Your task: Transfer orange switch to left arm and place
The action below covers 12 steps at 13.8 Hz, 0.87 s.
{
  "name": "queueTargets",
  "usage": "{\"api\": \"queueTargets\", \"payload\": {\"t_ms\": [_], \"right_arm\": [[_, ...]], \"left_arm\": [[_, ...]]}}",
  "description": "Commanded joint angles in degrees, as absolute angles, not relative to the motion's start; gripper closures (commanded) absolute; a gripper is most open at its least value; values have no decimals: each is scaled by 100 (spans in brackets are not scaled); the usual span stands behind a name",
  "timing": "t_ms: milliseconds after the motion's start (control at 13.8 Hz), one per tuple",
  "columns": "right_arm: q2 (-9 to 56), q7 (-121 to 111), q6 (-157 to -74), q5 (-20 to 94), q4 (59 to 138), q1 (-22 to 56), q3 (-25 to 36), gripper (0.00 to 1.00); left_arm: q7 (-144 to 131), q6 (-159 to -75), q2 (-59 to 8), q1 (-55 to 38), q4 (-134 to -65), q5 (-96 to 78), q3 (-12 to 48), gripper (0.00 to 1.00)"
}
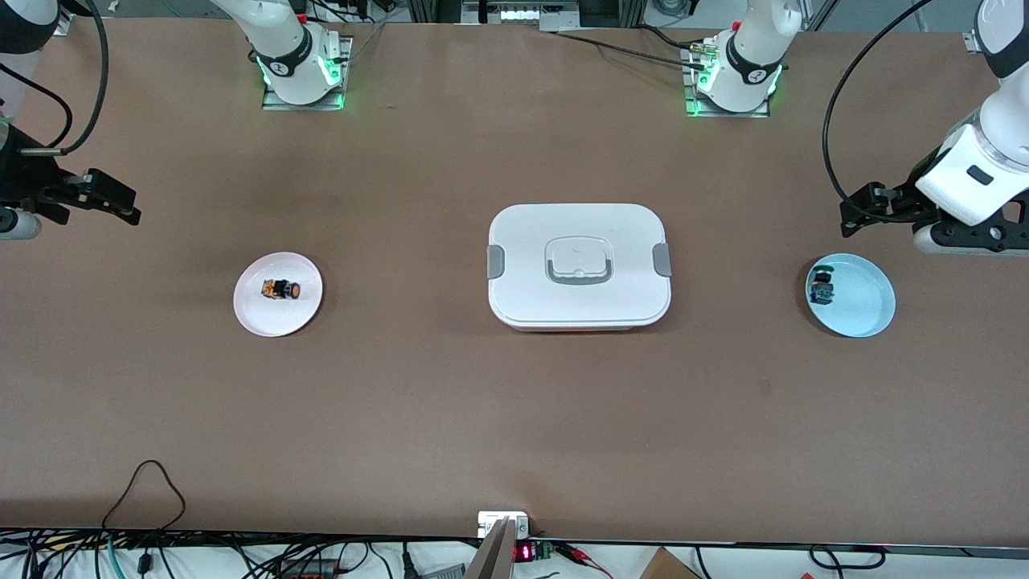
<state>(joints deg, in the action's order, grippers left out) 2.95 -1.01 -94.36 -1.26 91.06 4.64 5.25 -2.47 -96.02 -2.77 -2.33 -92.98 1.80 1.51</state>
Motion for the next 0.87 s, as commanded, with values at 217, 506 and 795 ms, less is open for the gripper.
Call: {"api": "queueTargets", "payload": {"t_ms": [217, 506, 795], "right_arm": [[290, -167, -9290, -97, 8991, 475, 519, 0], [413, -202, -9273, -97, 9026, 510, 519, 0], [650, -422, -9369, -141, 9035, 501, 527, 0]], "left_arm": [[-132, -9545, -176, -246, -9352, 290, 141, 0], [-132, -9519, -176, -246, -9343, 290, 149, 0], [-132, -9510, -176, -246, -9343, 290, 141, 0]]}}
